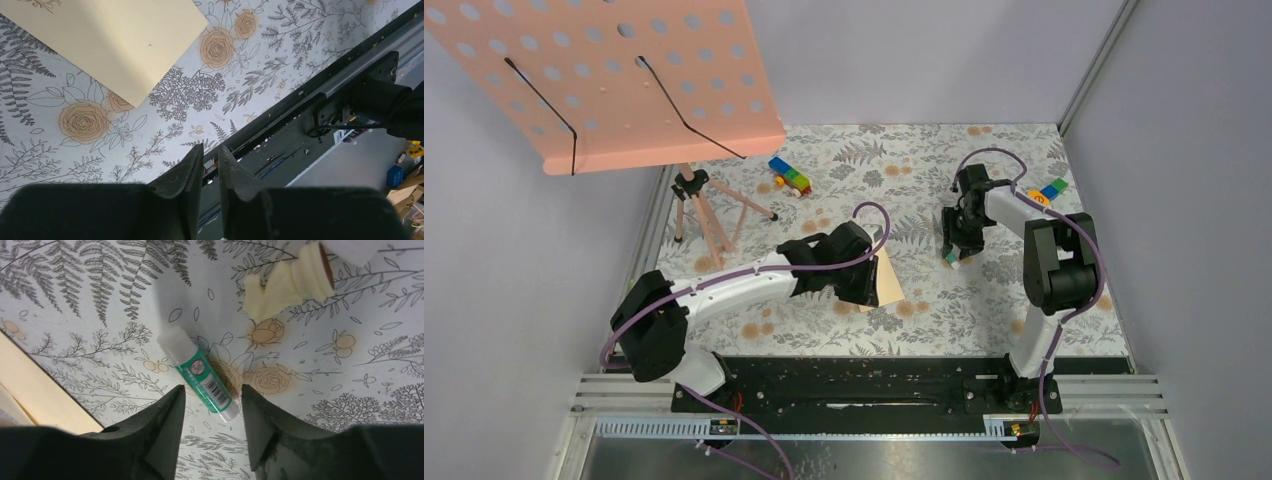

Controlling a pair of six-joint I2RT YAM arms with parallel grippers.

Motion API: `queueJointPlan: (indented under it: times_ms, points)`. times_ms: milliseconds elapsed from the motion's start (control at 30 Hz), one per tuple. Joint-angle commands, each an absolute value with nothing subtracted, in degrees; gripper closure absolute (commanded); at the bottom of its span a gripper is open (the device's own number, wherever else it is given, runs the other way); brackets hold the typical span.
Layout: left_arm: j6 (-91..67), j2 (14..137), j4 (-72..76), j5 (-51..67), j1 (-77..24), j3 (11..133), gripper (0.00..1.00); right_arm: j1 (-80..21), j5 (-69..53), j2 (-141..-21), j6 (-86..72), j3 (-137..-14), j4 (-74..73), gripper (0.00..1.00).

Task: Place the letter into the envelope and seal it
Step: Pick up the solid glue from the center of the board.

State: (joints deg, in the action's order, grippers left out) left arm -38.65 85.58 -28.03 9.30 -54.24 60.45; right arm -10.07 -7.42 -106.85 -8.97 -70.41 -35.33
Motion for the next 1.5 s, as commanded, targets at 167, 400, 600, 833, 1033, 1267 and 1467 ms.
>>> queueJointPlan:
  times_ms: [167,400,600,833,1033,1267,1467]
  points:
    - [-40.9,85.0,-25.1,12.2,-52.4,60.2,0.82,-15.8,2.6,-106.2,-7.2,-71.6,-39.4,0.60]
    - [-40.9,84.5,-27.1,11.8,-50.6,61.2,0.81,-17.4,-0.6,-104.2,-8.4,-68.9,-39.1,0.58]
    - [-43.0,85.9,-24.8,14.1,-49.5,61.1,0.81,-18.4,-2.9,-101.3,-8.6,-65.2,-36.3,0.95]
    - [-50.8,86.3,-16.9,15.3,-47.2,59.8,0.76,-18.4,-13.7,-87.8,-13.5,-55.9,-28.1,1.00]
    - [-54.4,83.9,-10.0,18.0,-43.9,58.3,0.62,-18.4,-22.4,-73.6,-20.5,-46.9,-21.4,1.00]
    - [-60.5,85.1,3.3,28.3,-42.7,56.1,0.33,-18.5,-33.6,-65.0,-29.8,-38.2,-10.2,1.00]
    - [-66.2,88.9,15.7,31.3,-43.0,53.3,0.32,-18.5,-38.6,-61.8,-32.4,-36.6,-6.9,1.00]
